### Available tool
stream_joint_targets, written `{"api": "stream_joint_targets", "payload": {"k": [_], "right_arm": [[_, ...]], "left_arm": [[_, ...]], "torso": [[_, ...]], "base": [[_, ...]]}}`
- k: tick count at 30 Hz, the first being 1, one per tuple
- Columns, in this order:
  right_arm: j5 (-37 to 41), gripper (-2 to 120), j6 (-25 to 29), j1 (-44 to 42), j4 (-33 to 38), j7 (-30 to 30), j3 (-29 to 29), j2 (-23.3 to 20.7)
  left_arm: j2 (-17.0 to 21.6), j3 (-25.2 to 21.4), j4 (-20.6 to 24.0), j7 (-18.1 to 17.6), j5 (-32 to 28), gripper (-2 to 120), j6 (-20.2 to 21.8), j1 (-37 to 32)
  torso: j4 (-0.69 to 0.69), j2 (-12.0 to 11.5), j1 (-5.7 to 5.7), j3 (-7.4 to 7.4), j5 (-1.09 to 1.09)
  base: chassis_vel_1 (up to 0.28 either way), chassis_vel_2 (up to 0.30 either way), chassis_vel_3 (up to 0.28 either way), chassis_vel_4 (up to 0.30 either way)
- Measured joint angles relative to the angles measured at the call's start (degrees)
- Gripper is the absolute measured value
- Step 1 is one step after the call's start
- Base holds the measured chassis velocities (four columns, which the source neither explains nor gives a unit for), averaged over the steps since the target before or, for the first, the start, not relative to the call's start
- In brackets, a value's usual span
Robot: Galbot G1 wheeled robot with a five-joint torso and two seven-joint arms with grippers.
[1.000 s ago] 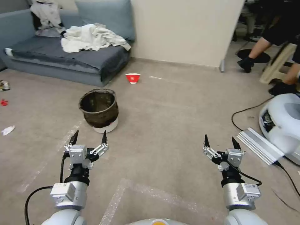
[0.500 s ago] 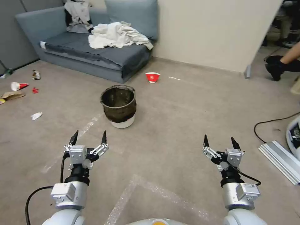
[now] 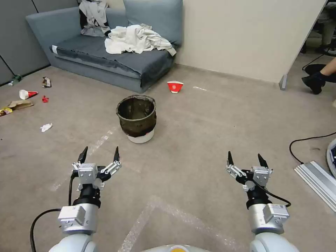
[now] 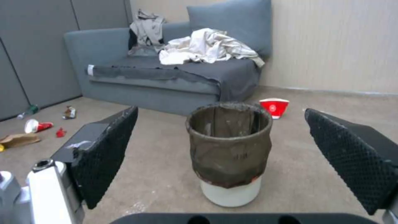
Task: Pick up the trash can from the floor.
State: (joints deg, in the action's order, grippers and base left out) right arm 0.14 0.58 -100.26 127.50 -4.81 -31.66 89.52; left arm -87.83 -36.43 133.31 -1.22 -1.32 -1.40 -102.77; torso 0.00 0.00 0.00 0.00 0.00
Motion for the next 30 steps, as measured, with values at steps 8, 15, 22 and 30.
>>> {"api": "stream_joint_targets", "payload": {"k": [8, 15, 22, 30], "right_arm": [[0.0, 100, 0.4, -0.1, -0.4, -0.4, 0.0, 0.0], [-0.1, 100, 0.7, 0.0, -0.6, -0.5, 0.1, 0.0], [-0.2, 100, 0.9, 0.1, -0.9, -0.6, 0.2, 0.1], [-0.3, 100, 0.9, 0.3, -1.3, -0.7, 0.4, 0.1]], "left_arm": [[-0.2, 0.0, -0.2, -0.1, 0.0, 100, -0.1, 0.1], [-0.2, 0.1, -0.5, -0.1, 0.0, 100, -0.2, 0.3], [-0.2, 0.1, -0.8, -0.1, 0.0, 100, -0.2, 0.5], [-0.2, 0.1, -1.1, -0.1, 0.0, 100, -0.2, 0.7]], "torso": [[0.01, 0.0, 0.01, 0.01, 0.00], [0.01, 0.0, 0.01, 0.01, -0.01], [0.01, 0.0, 0.01, 0.01, 0.03], [0.00, 0.0, 0.00, 0.00, -0.02]], "base": [[-0.190, 0.202, 0.181, -0.196], [-0.230, 0.229, 0.229, -0.224], [-0.190, 0.189, 0.185, -0.208], [-0.177, 0.173, 0.178, -0.169]]}}
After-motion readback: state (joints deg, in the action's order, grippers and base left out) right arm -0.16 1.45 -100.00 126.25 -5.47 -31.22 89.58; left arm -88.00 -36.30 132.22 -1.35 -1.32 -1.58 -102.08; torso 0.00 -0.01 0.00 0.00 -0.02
